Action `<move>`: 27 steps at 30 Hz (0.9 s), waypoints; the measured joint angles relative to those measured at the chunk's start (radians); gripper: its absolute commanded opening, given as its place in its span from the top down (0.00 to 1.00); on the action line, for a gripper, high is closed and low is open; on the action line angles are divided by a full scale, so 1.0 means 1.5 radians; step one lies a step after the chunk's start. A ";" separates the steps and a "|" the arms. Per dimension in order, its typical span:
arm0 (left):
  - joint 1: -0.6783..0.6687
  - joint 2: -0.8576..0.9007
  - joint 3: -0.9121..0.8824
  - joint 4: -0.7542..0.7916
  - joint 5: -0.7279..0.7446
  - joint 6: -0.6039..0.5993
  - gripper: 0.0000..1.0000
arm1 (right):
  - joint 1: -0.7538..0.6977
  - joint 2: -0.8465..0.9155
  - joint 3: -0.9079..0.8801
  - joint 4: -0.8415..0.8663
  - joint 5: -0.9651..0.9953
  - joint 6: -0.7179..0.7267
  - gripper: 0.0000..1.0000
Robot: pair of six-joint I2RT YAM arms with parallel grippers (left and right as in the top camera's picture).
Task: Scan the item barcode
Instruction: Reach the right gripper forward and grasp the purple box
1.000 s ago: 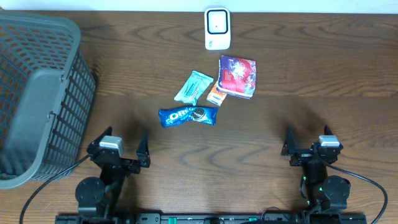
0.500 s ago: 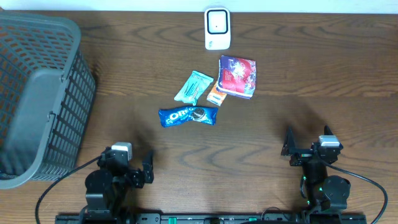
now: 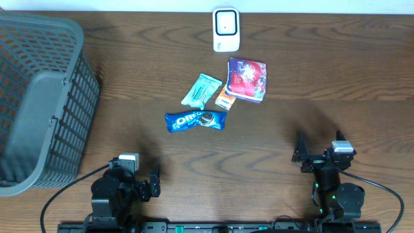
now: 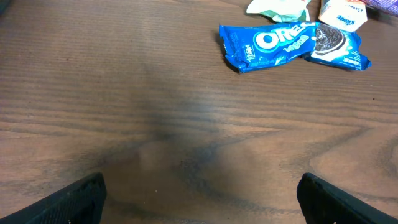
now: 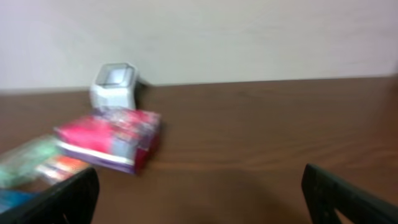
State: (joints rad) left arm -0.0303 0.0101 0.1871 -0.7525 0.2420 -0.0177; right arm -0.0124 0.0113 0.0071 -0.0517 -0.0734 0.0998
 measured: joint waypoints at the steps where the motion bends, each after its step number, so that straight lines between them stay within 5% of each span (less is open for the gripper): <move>1: 0.000 0.000 0.000 0.000 0.000 0.000 0.02 | 0.000 0.000 0.000 0.008 -0.030 0.038 0.01; 10: 0.000 0.000 0.000 -0.001 0.000 0.000 0.02 | 0.000 0.000 0.000 0.058 -0.217 0.322 0.01; 14: 0.000 0.000 0.000 -0.001 0.000 0.000 0.02 | 0.000 0.001 -0.001 0.193 -0.242 0.396 0.01; 21: 0.000 0.000 0.001 -0.002 0.000 0.000 0.02 | 0.000 0.063 0.076 0.194 -0.242 0.408 0.01; 27: 0.000 0.000 0.002 -0.005 0.000 0.000 0.02 | 0.000 0.310 0.328 0.012 -0.261 0.312 0.01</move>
State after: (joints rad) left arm -0.0303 0.0101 0.1902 -0.7593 0.2420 -0.0177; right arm -0.0128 0.4767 0.4988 -0.0330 -0.4656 0.5674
